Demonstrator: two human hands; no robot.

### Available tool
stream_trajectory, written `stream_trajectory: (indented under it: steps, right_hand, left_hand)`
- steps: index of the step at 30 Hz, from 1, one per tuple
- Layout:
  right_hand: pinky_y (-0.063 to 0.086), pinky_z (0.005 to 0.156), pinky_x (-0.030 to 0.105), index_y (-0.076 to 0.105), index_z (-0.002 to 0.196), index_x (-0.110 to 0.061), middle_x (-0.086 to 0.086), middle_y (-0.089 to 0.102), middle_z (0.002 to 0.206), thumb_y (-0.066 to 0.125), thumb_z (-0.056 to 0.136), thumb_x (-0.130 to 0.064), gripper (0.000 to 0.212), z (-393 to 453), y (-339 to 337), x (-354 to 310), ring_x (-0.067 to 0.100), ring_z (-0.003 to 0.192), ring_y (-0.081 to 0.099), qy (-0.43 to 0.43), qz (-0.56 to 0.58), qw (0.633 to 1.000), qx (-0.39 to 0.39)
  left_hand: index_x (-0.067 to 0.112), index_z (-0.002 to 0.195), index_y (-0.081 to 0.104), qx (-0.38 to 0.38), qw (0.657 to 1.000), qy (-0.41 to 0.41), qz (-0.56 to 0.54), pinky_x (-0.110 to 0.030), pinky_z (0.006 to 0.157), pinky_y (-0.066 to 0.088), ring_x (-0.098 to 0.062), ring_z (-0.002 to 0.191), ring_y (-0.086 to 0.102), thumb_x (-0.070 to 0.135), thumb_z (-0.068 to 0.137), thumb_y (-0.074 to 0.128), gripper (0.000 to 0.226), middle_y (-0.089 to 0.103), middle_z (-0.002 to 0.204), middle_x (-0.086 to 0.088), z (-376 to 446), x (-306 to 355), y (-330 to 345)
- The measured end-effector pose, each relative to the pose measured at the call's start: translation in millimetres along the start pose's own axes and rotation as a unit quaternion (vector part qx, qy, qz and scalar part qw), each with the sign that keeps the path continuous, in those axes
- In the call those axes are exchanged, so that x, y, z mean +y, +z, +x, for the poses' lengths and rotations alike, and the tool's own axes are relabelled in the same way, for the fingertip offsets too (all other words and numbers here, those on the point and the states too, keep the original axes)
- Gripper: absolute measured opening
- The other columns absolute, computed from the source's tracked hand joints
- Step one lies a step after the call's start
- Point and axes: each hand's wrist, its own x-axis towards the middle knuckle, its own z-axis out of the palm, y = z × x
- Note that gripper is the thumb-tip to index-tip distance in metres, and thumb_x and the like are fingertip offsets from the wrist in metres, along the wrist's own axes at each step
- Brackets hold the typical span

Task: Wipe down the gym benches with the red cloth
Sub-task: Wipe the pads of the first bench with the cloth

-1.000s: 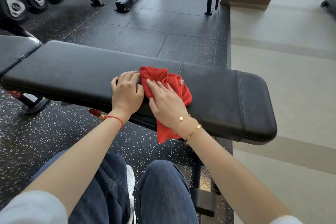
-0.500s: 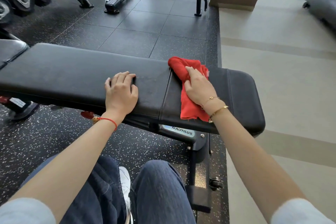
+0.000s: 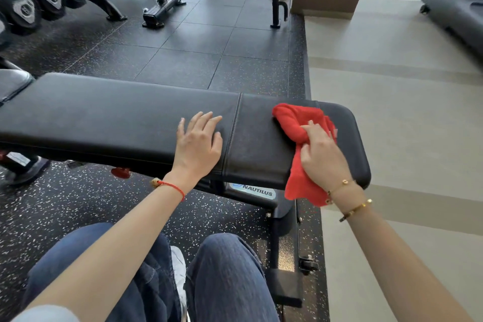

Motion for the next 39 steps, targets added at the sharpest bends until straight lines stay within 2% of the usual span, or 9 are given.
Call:
stream_trajectory:
  steps: [4,7,13,17,23,25,30,36,39]
  right_hand:
    - [0.006,0.122,0.038,0.044,0.140,-0.005,0.019,0.035,0.153,0.042,0.093,-0.006,0.047,43,-8,15,0.027,0.145,0.027,0.073,0.008,0.997,0.011]
    - [0.004,0.122,0.039,0.041,0.142,-0.005,0.019,0.027,0.156,0.041,0.095,-0.009,0.047,62,-3,9,0.027,0.147,0.022,0.070,0.009,0.998,-0.004]
    - [0.009,0.123,0.039,0.043,0.140,-0.008,0.012,0.031,0.156,0.044,0.092,-0.008,0.049,7,-7,17,0.026,0.147,0.024,0.026,-0.003,1.000,-0.004]
    - [0.015,0.122,0.039,0.042,0.142,-0.009,0.012,0.033,0.156,0.042,0.093,-0.007,0.048,-18,-18,38,0.024,0.146,0.026,0.057,0.011,0.998,0.015]
    - [0.013,0.121,0.039,0.042,0.141,-0.003,0.021,0.030,0.155,0.039,0.096,-0.008,0.045,36,-23,44,0.029,0.145,0.026,0.124,0.019,0.992,0.019]
    - [0.017,0.118,0.038,0.044,0.136,-0.002,0.023,0.039,0.148,0.039,0.096,-0.009,0.041,59,-19,31,0.032,0.139,0.034,0.127,0.034,0.991,0.002]
    - [0.019,0.108,0.035,0.049,0.126,-0.003,0.021,0.052,0.133,0.041,0.096,-0.010,0.032,60,3,-22,0.034,0.128,0.044,0.039,0.034,0.998,-0.026]
    - [0.000,0.116,0.019,0.043,0.139,-0.002,0.010,0.045,0.147,0.044,0.096,-0.010,0.044,-6,11,-38,0.023,0.142,0.034,-0.085,0.013,0.996,-0.022]
    - [0.016,0.119,0.033,0.045,0.138,-0.005,0.009,0.047,0.145,0.046,0.094,-0.010,0.044,-16,-2,-11,0.025,0.139,0.037,-0.043,-0.001,0.999,0.004]
  left_hand:
    - [0.022,0.140,0.049,-0.010,1.000,0.003,0.003,-0.051,0.121,0.014,-0.018,0.145,0.030,0.025,0.098,0.042,0.043,0.044,0.151,0.000,0,1,7]
    - [0.023,0.137,0.051,0.002,1.000,0.005,0.019,-0.050,0.119,0.018,-0.018,0.141,0.034,0.026,0.096,0.044,0.042,0.047,0.147,0.002,0,-1,10]
    - [0.024,0.135,0.052,0.011,1.000,0.011,0.018,-0.051,0.118,0.021,-0.018,0.139,0.037,0.025,0.095,0.045,0.041,0.048,0.145,0.002,-1,-2,12]
    - [0.023,0.138,0.050,0.009,1.000,0.012,0.018,-0.051,0.120,0.019,-0.019,0.142,0.034,0.024,0.096,0.044,0.042,0.047,0.148,0.000,-2,-3,13]
    - [0.021,0.141,0.047,0.002,1.000,0.011,0.027,-0.052,0.121,0.017,-0.021,0.145,0.031,0.024,0.097,0.042,0.045,0.043,0.151,-0.002,-4,-1,15]
    - [0.020,0.140,0.049,0.007,1.000,0.008,0.028,-0.053,0.120,0.018,-0.021,0.144,0.033,0.024,0.096,0.043,0.044,0.045,0.150,-0.002,-5,0,16]
    - [0.021,0.139,0.050,0.010,1.000,0.010,0.027,-0.053,0.120,0.019,-0.020,0.143,0.034,0.024,0.095,0.044,0.044,0.046,0.149,-0.001,-5,-1,15]
    - [0.022,0.141,0.048,0.004,1.000,0.006,0.026,-0.051,0.120,0.017,-0.020,0.145,0.032,0.024,0.096,0.044,0.045,0.044,0.152,-0.002,-5,-1,13]
    - [0.022,0.142,0.047,0.001,1.000,0.007,0.022,-0.051,0.121,0.016,-0.020,0.145,0.031,0.024,0.097,0.043,0.045,0.043,0.152,-0.002,-4,-1,13]
